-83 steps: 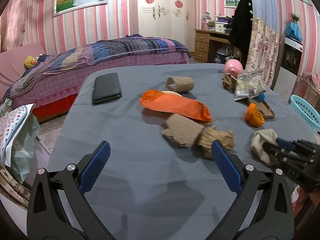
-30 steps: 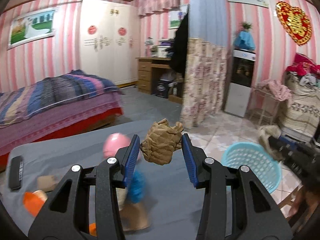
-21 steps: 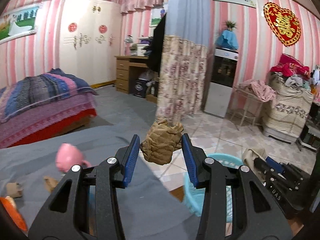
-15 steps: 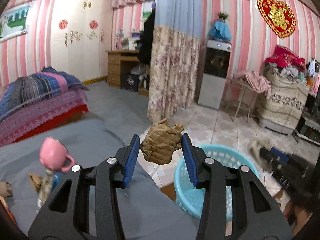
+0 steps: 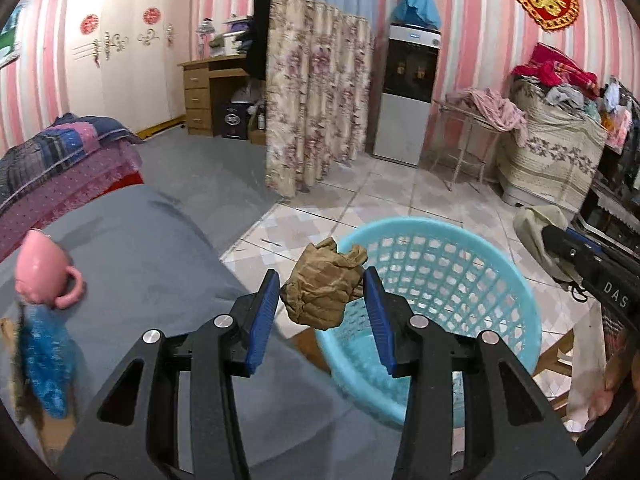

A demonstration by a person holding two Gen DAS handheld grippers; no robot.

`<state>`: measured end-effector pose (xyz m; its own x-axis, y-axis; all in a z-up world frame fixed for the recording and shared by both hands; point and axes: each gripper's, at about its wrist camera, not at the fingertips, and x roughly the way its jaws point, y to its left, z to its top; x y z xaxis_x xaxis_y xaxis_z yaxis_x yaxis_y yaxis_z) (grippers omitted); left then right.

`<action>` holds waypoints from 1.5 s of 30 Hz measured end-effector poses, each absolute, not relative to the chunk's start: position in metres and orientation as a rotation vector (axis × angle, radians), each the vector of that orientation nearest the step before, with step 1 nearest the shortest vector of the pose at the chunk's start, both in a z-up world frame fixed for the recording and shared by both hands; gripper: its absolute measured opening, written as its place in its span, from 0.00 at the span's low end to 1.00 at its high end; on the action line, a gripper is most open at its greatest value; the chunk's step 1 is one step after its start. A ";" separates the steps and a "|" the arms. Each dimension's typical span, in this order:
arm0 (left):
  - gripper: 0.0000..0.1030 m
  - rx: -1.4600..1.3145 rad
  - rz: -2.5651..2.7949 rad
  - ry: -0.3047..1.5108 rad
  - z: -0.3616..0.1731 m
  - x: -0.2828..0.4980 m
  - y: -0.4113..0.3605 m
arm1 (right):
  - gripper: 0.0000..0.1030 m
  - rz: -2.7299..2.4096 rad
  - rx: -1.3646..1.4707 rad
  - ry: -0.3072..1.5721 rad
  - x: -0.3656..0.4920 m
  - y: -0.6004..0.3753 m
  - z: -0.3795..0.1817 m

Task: Collect trash
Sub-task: 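Carry the mask and brown paper in both tools over the blue basket, then open both tools to drop the mask and paper into the basket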

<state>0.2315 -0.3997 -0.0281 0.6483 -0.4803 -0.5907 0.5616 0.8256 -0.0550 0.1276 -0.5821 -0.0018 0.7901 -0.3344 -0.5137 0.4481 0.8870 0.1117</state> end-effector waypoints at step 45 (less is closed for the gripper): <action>0.87 0.127 -0.304 0.632 -0.017 0.279 -0.306 | 0.29 -0.446 0.273 0.616 0.184 -0.551 -0.045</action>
